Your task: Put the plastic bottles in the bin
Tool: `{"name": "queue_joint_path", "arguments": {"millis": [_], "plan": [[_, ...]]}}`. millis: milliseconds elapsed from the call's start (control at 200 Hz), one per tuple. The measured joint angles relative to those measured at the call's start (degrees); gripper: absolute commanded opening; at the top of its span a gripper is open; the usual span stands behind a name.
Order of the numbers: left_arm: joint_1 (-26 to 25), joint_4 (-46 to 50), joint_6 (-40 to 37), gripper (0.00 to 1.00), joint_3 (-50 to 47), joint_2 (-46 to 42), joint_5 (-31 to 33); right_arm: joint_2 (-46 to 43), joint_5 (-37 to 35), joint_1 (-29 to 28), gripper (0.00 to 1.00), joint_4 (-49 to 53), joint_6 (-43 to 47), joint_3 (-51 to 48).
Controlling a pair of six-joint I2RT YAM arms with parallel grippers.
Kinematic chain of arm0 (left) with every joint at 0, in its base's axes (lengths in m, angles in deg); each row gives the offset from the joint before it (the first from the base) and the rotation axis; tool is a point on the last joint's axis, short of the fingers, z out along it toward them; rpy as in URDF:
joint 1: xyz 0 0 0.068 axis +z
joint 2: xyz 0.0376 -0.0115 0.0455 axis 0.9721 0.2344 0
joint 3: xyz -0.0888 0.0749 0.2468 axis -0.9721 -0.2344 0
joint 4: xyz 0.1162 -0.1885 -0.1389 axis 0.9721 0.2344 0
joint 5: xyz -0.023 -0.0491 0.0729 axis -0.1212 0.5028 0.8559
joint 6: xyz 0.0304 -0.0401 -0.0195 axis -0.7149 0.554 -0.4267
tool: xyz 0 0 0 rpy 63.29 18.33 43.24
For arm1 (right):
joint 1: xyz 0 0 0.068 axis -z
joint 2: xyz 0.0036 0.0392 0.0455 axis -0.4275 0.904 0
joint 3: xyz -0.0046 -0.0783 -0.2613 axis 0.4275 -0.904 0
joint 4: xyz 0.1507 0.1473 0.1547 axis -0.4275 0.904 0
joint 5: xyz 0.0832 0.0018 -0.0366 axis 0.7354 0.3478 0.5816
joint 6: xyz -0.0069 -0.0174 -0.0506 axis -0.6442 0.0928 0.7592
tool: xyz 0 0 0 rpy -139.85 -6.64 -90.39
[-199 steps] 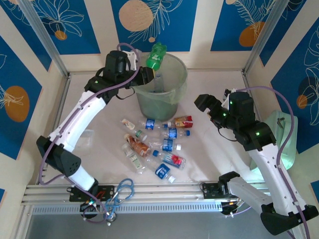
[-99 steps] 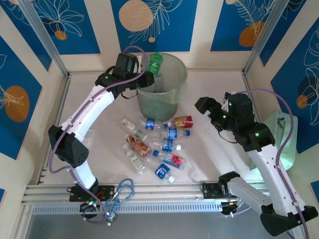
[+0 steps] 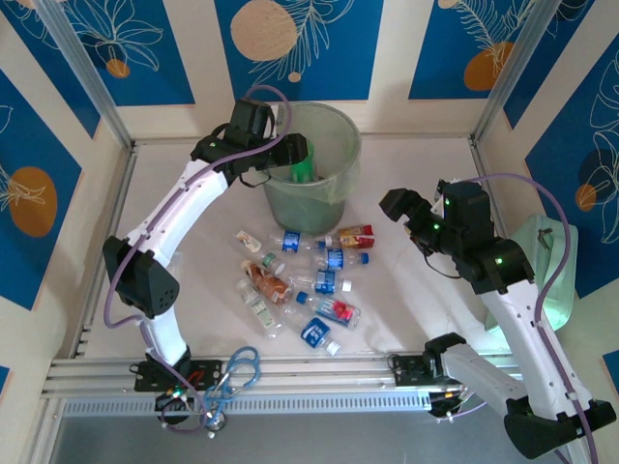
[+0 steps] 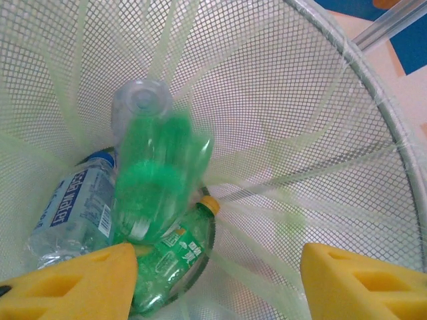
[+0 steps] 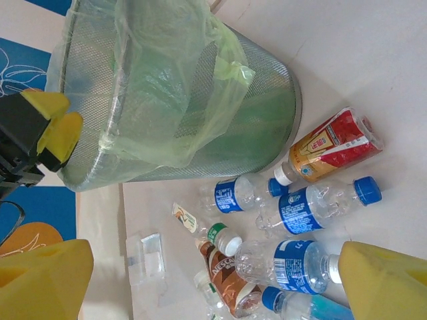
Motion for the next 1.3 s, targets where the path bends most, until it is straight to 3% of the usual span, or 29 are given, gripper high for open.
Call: {"name": "queue_joint_path", "arguments": {"millis": [360,620,740,920,1115,1301], "plan": [[0.0,-1.2,2.1,0.73,0.0,-2.5,-0.7,0.2,0.0,0.1,0.95,0.1,0.0,0.0],[0.1,-1.2,3.0,0.89,-2.8,-17.3,4.3,0.9,0.0,0.1,0.94,0.2,0.0,0.0],[2.8,-1.0,3.7,0.89,-11.3,-28.6,7.6,1.0,0.0,0.1,0.94,0.2,0.2,0.0],[15.2,-0.6,8.4,0.87,-31.1,-39.9,6.8,1.0,0.1,-0.2,0.94,-0.3,0.2,-0.9],[17.9,-1.5,14.2,0.83,-47.0,-35.6,0.9,1.0,0.2,-2.8,0.93,-1.1,-0.2,-4.1],[17.9,-4.9,18.1,0.83,-51.4,-29.0,-3.4,1.2,-0.7,-7.3,0.93,-2.8,-1.5,-6.5]]}}
